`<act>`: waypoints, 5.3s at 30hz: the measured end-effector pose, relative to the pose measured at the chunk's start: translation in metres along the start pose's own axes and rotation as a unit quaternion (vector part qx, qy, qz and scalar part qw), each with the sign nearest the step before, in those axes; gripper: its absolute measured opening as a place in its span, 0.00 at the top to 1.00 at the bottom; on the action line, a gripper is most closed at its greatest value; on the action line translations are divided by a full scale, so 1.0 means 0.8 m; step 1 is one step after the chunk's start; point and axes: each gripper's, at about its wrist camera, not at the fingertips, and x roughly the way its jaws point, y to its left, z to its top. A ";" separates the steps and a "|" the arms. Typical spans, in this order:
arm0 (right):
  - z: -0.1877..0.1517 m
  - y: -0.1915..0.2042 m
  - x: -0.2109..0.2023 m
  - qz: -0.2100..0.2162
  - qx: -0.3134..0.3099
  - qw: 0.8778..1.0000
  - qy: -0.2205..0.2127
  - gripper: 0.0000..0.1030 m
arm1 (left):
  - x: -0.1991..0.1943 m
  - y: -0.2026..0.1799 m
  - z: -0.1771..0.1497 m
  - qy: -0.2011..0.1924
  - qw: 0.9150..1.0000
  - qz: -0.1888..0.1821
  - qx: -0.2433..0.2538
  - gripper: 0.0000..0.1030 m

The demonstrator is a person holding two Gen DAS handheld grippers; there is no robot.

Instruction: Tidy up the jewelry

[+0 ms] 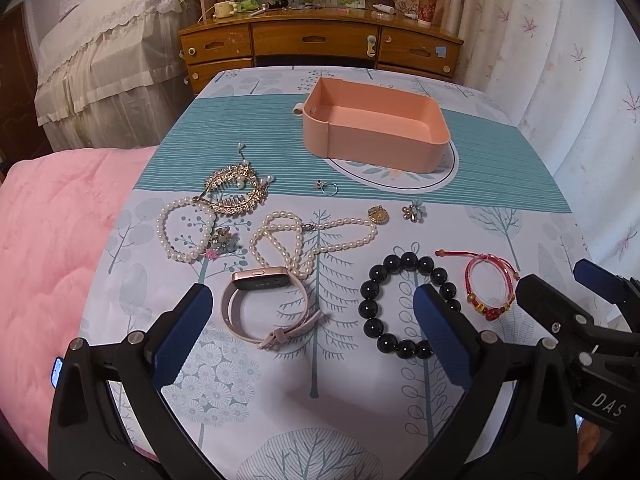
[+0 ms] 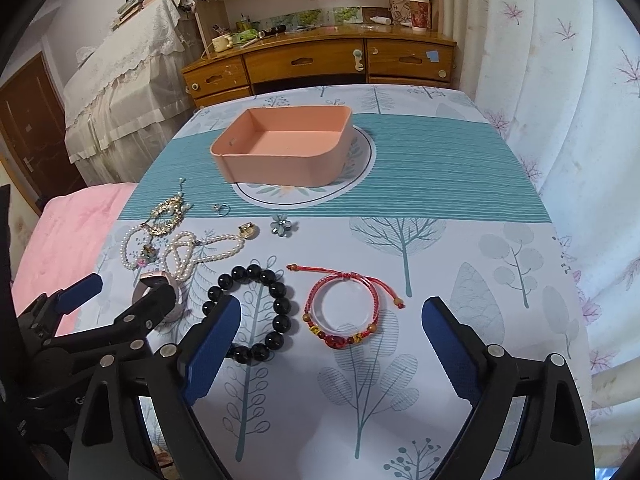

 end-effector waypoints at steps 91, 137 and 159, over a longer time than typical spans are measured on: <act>0.023 -0.077 0.089 0.000 -0.045 0.993 0.113 0.35 | 0.054 0.125 0.010 0.107 0.994 0.005 -0.038 0.13; 0.188 0.005 0.009 0.045 -0.103 0.992 0.056 0.94 | -0.016 0.051 0.194 0.063 0.996 -0.022 0.059 0.99; 0.278 0.014 0.203 -0.001 -0.014 0.997 0.073 0.94 | 0.248 -0.038 0.287 0.086 0.995 -0.038 0.013 0.99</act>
